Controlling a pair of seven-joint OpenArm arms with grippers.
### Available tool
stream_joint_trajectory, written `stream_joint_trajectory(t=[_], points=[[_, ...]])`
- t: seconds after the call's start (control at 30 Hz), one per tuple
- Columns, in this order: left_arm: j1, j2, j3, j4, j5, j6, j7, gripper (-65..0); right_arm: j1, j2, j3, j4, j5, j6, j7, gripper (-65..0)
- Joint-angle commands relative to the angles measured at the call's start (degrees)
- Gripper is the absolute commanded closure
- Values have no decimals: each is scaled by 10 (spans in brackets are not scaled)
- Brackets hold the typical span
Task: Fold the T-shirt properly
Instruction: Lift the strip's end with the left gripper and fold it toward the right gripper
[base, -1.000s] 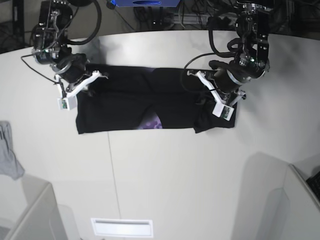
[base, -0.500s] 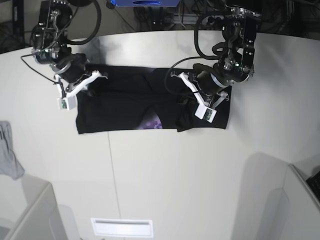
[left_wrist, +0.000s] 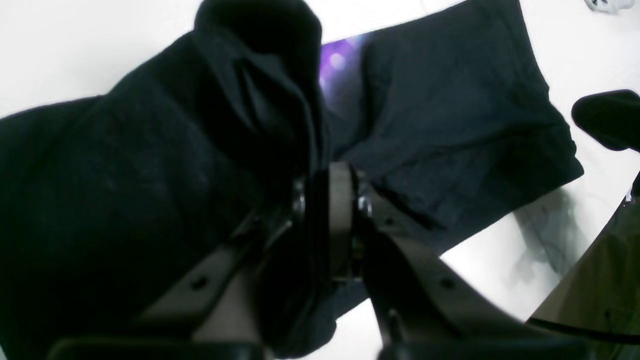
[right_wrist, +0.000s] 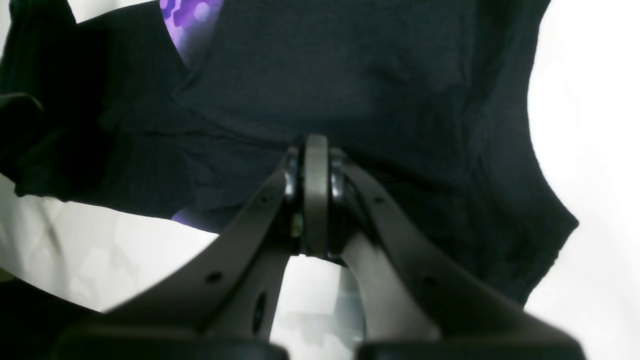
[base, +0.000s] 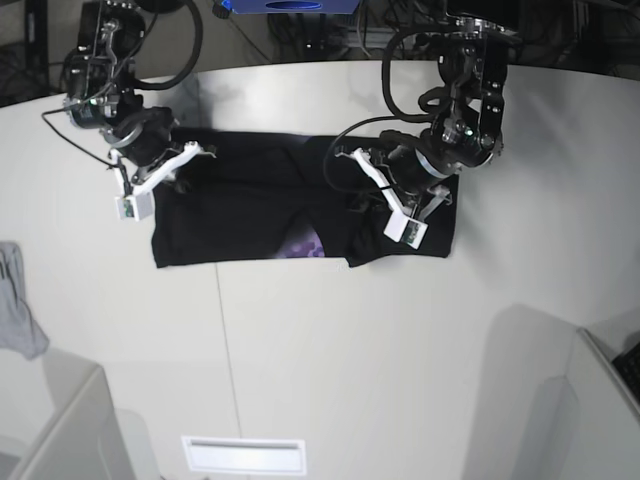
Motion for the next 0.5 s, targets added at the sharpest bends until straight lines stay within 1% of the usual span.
stream_joint_trajectory(t=[0.0,0.47], points=[[-6,2,0,10,-10,0,-13,0,4,4,4,9,6,2,11,0],[-6,2,0,10,-13,0,-12,0,5,2,2,9,6,2,10,0]])
